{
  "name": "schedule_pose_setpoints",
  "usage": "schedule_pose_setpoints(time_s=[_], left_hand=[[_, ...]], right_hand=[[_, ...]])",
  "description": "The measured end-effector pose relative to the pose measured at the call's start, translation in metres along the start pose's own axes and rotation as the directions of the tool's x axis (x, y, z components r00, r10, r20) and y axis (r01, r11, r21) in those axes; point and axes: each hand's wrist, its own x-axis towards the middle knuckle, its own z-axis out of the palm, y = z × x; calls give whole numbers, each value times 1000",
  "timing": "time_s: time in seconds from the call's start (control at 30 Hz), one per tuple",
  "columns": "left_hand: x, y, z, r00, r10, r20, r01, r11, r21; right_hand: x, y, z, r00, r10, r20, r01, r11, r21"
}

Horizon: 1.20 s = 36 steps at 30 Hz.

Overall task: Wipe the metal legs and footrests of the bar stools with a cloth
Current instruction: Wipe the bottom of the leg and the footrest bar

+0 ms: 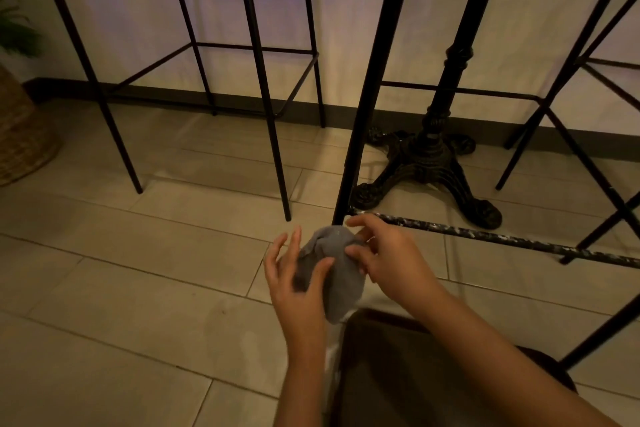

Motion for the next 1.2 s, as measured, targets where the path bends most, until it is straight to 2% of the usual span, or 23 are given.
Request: schedule_pose_setpoints(time_s=[0.1, 0.23, 0.33, 0.37, 0.43, 0.53, 0.6, 0.73, 0.83, 0.93, 1.2], left_hand=[[-21, -10, 11, 999, 7, -53, -3, 998, 69], [-22, -27, 17, 989, -124, -83, 119, 991, -58], [-13, -32, 21, 985, -135, -106, 124, 987, -100], [-11, -33, 21, 984, -124, -128, 113, 989, -93], [-6, -40, 18, 972, -103, -211, 93, 994, -57], [-3, -55, 8, 950, -55, -308, 65, 998, 22], [-5, -65, 6, 948, -38, -314, 58, 997, 52], [-10, -85, 20, 968, -71, -241, 90, 994, 68], [-11, -99, 31, 975, -74, -211, 101, 988, 121], [-9, -105, 37, 971, -73, -226, 106, 985, 136], [0, -123, 40, 952, -79, -295, 127, 981, 146]], right_hand=[[1, -4, 12, 999, -44, 33, 47, 991, -128], [6, -3, 20, 993, -97, 73, 110, 969, -221], [11, -1, 22, 989, -118, 89, 139, 950, -281], [10, -2, 18, 989, -138, 50, 147, 944, -297], [3, -8, 5, 966, -215, -142, 170, 946, -275], [-3, -19, -24, 819, -307, -485, 244, 951, -191], [4, -22, -34, 758, -341, -556, 286, 940, -188], [27, -29, -29, 770, -417, -482, 339, 909, -243], [36, -30, -22, 739, -474, -479, 390, 881, -269], [43, -29, -20, 713, -490, -502, 413, 872, -263], [55, -25, -12, 706, -467, -532, 422, 881, -213]])
